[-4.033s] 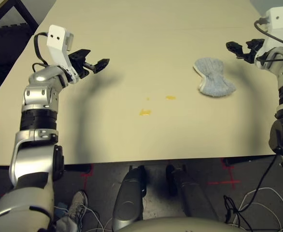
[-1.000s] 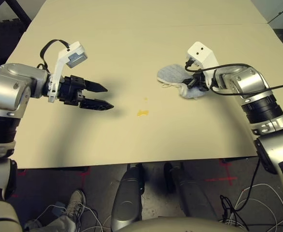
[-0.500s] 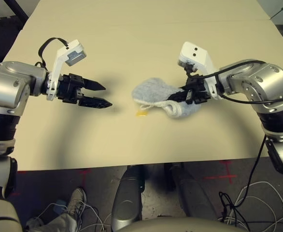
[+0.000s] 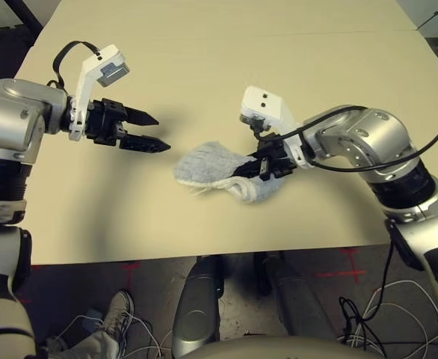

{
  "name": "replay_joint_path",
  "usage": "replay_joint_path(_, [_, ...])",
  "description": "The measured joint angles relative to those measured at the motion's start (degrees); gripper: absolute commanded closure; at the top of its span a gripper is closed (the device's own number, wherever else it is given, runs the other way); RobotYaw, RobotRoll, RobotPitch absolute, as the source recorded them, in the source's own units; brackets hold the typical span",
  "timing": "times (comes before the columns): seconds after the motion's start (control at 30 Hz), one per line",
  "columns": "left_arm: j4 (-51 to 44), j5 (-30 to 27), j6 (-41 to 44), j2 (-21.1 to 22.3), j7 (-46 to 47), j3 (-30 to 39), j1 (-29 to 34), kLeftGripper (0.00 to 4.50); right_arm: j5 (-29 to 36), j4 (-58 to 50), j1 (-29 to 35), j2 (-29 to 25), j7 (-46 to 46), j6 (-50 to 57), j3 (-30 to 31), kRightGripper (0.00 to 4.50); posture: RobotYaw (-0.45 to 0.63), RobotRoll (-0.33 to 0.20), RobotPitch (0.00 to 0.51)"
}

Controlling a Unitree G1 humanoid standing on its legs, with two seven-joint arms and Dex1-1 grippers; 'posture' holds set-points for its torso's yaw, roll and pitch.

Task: Wipe the water off the table with a rag.

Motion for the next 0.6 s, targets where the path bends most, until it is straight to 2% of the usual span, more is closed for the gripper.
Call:
replay_joint_path(0.23, [-1.11,-0.12,0.97,-0.16,-0.68,-0.02,0.13,0.0,-2.13,7.21,0.46,5.1,-3.12,-2.49,1.36,4.27,0.32,0.0,0.308])
replay_joint_path(0.4, [-7.53,-2.51,4.59,0.82,-3.51,-0.83,3.88,0.0,-5.08,14.58,1.45,10.11,-6.15,-6.29,2.23,4.27,0.32,0.0,0.308])
replay_joint_path(0.6, [-9.78,-3.23,5.5,1.75,-4.17,-1.04,4.24,0.0,-6.41,17.09,2.34,11.32,-6.96,-8.74,2.31,4.27,0.32,0.0,0.308])
